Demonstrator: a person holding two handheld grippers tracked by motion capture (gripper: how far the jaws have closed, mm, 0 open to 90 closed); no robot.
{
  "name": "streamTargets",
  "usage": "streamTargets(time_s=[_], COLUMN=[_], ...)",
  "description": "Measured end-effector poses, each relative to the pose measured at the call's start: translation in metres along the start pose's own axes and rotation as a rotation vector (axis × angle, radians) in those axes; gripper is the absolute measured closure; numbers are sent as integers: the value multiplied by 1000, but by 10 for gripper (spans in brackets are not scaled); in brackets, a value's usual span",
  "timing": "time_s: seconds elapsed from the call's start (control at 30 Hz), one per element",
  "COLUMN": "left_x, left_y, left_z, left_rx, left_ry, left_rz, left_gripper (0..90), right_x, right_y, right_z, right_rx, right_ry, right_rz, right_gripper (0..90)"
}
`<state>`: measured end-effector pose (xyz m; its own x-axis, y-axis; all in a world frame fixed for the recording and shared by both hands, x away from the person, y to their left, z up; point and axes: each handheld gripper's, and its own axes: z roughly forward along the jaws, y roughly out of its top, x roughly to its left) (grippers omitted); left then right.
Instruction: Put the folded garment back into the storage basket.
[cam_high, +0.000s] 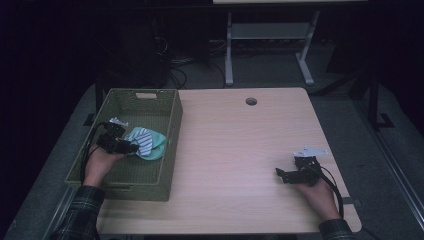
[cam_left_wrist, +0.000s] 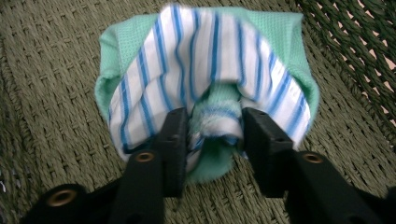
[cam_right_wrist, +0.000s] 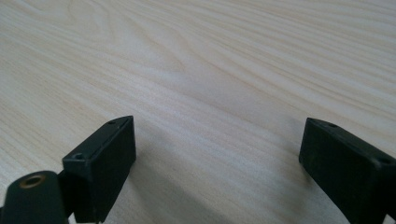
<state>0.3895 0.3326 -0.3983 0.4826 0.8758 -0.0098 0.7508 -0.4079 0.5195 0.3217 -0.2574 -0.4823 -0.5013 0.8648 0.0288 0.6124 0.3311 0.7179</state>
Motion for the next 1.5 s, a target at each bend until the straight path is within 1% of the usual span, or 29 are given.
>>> streamTargets(time_s=[0.13,0.23,0.27,0.47,0.53,0.67,0.77,0.93,1.0,1.27,1.33,1.4,1.5], left_x=[0,0,0,1,1,1,1,1,1,-4,-6,-9,-13], left_y=[0,0,0,0,0,0,1,3,3,6,7,9,12], left_z=[0,1,2,2,2,-1,-4,-10,-12,-22,-24,-27,-31], left_rx=[-7,-19,-26,-30,-38,-52,-53,-77,-80,-106,-117,-117,-126], left_ry=[2,7,5,-3,-11,-23,-26,-25,-28,-38,-46,-44,-53], left_rz=[2,3,-6,-7,-6,-9,-4,-7,0,0,-9,-1,5], left_gripper=[398,322,294,162,136,127,128,128,129,130,133,133,136], right_x=[0,0,0,0,0,0,0,0,0,0,0,0,0], right_y=[0,0,0,0,0,0,0,0,0,0,0,0,0], right_z=[0,0,0,0,0,0,0,0,0,0,0,0,0], right_rx=[0,0,0,0,0,0,0,0,0,1,0,0,1], right_ry=[0,0,0,0,-1,0,0,0,0,0,0,0,0], right_rz=[0,0,0,0,0,1,0,0,0,0,0,1,-1], right_gripper=[105,105,105,105,104,104,105,104,104,105,104,104,104])
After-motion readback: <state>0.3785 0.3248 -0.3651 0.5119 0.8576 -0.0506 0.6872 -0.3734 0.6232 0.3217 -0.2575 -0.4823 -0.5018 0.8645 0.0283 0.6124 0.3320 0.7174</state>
